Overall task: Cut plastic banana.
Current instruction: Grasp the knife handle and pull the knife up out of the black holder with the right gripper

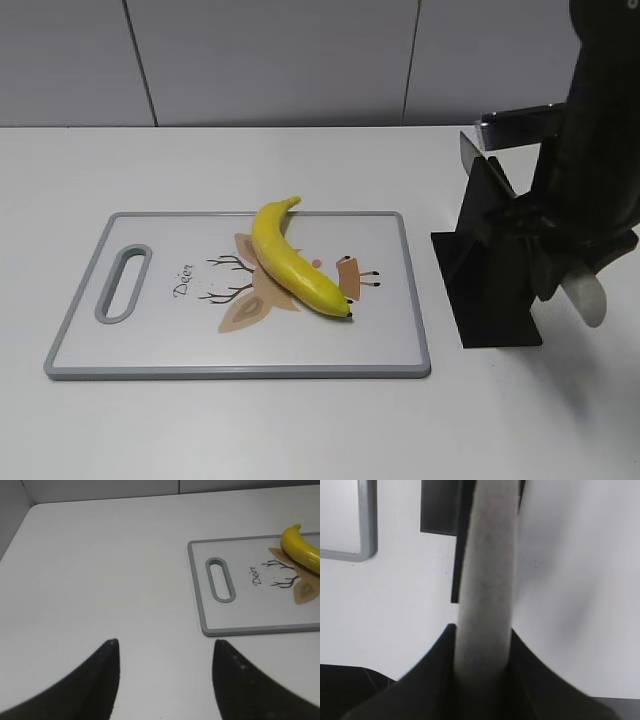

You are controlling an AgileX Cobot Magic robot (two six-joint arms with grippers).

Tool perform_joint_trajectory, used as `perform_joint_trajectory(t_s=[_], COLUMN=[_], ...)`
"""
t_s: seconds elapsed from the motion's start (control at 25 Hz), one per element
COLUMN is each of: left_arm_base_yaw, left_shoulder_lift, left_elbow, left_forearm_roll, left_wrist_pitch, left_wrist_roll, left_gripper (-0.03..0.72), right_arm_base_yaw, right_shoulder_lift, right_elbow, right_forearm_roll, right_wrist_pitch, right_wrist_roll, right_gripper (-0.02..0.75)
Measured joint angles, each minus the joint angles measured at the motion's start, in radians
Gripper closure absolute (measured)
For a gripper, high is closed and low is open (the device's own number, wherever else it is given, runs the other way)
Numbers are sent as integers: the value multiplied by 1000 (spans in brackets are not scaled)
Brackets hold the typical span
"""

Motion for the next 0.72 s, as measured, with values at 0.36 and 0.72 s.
perform_joint_trajectory(t_s=[0.36,0.72], left_arm_base_yaw=[0,0], left_shoulder_lift=[0,0], left_elbow=[0,0], left_forearm_roll=[0,0], left_wrist_pitch=[0,0], left_wrist_roll=[0,0], left_gripper=[114,115], right_arm_base_yaw=[0,1], right_shoulder_lift=[-132,-237], right_elbow=[-5,-6], right_forearm_roll=[-8,-39], right_wrist_pitch=[25,28], right_wrist_roll=[6,-9], right_gripper=[555,559])
